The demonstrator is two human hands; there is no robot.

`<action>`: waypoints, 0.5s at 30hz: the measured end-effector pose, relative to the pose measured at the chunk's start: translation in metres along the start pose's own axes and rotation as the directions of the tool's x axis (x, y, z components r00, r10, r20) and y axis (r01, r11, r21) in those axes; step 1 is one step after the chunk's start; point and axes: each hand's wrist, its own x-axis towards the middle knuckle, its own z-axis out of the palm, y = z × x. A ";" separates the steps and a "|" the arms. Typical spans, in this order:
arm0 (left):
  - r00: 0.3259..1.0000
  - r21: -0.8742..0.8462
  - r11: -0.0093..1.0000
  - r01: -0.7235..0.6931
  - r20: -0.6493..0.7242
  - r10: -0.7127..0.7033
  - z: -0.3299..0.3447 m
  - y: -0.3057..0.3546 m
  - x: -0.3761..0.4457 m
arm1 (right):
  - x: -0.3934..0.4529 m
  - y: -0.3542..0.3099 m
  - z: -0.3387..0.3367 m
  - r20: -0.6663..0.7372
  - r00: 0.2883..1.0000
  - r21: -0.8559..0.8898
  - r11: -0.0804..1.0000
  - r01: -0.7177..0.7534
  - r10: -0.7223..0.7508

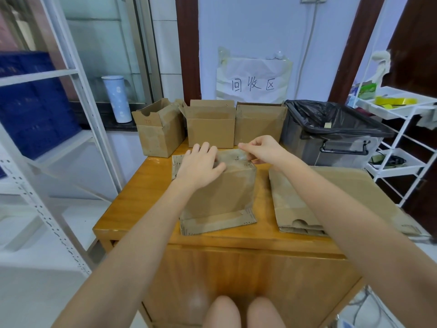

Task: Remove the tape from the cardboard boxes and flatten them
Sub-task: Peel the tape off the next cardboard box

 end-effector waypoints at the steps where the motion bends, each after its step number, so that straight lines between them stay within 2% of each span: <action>1: 1.000 0.003 1.000 -0.003 0.003 0.003 0.000 -0.001 0.000 | 0.000 -0.001 -0.001 0.012 1.000 -0.008 1.000 -0.013 0.013; 6: 1.000 -0.008 1.000 -0.017 0.013 0.018 0.000 -0.002 0.001 | 0.000 -0.002 -0.002 0.045 0.999 -0.050 0.999 -0.010 0.012; 11: 1.000 -0.010 1.000 -0.016 0.010 0.016 0.000 -0.002 0.001 | 0.003 -0.003 0.000 0.027 0.998 -0.095 0.994 -0.060 0.063; 15: 1.000 -0.015 1.000 -0.013 0.000 0.013 0.001 -0.004 0.001 | 0.002 -0.005 0.002 -0.004 1.000 -0.138 0.990 -0.028 0.028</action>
